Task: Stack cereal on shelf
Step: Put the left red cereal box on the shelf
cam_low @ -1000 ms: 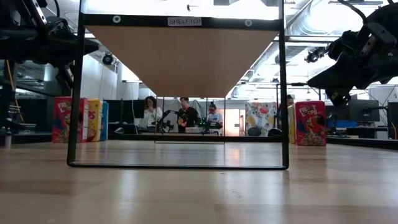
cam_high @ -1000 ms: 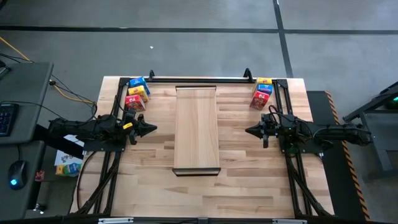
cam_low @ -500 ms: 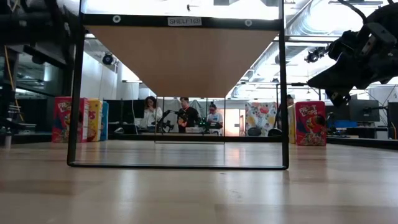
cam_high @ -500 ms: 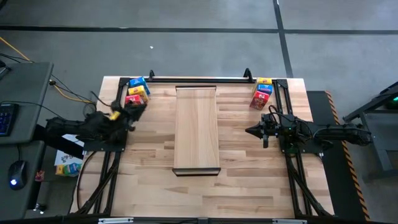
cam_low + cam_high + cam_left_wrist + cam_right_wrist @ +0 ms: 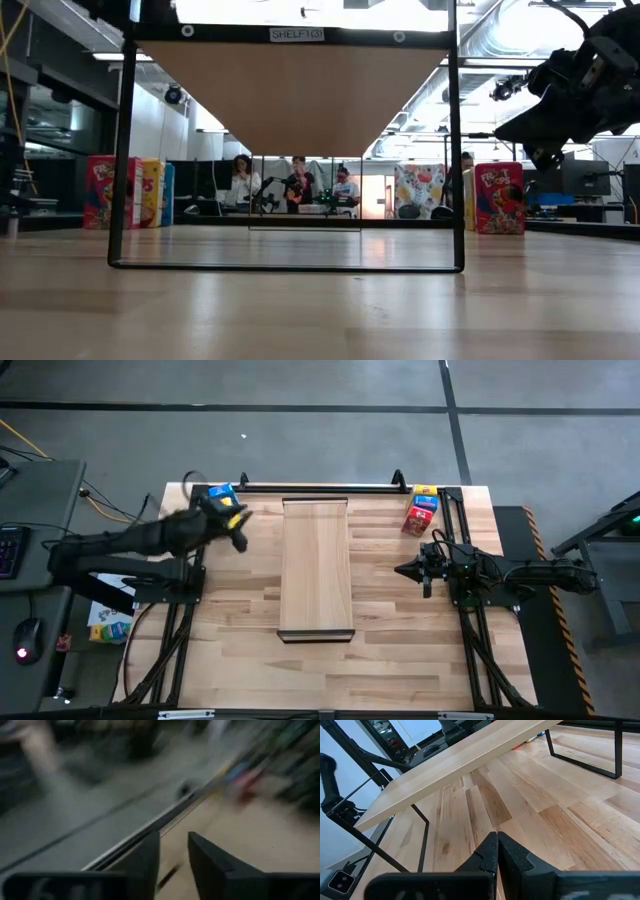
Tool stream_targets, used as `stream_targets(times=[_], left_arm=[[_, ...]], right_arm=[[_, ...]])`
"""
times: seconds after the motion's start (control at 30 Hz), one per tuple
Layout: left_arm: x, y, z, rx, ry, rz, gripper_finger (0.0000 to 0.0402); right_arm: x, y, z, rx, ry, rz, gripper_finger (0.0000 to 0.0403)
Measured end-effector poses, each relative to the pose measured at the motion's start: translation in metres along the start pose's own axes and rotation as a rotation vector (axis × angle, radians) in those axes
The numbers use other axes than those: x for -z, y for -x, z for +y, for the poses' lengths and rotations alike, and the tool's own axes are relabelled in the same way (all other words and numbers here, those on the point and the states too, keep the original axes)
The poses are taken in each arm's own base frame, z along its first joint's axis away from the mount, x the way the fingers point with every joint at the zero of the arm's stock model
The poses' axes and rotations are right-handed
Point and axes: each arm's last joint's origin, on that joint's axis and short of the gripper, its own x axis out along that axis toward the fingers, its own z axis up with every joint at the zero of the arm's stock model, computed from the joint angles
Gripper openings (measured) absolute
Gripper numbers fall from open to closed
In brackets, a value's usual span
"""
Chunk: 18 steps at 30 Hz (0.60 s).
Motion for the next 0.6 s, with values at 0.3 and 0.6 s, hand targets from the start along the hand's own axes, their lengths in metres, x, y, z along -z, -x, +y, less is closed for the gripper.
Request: stream_targets(times=[0.3,0.6], left_arm=[[-0.012,0.005,0.018,-0.094,-0.026,0.572,0.0212],[0.006,-0.026,0.036,-0.384,-0.022,0.757,0.0229]], right_arm=[[0.000,0.000,0.000,0.000,0.000,0.000,0.0000],[0.000,0.000,0.000,0.000,0.000,0.000,0.0000]])
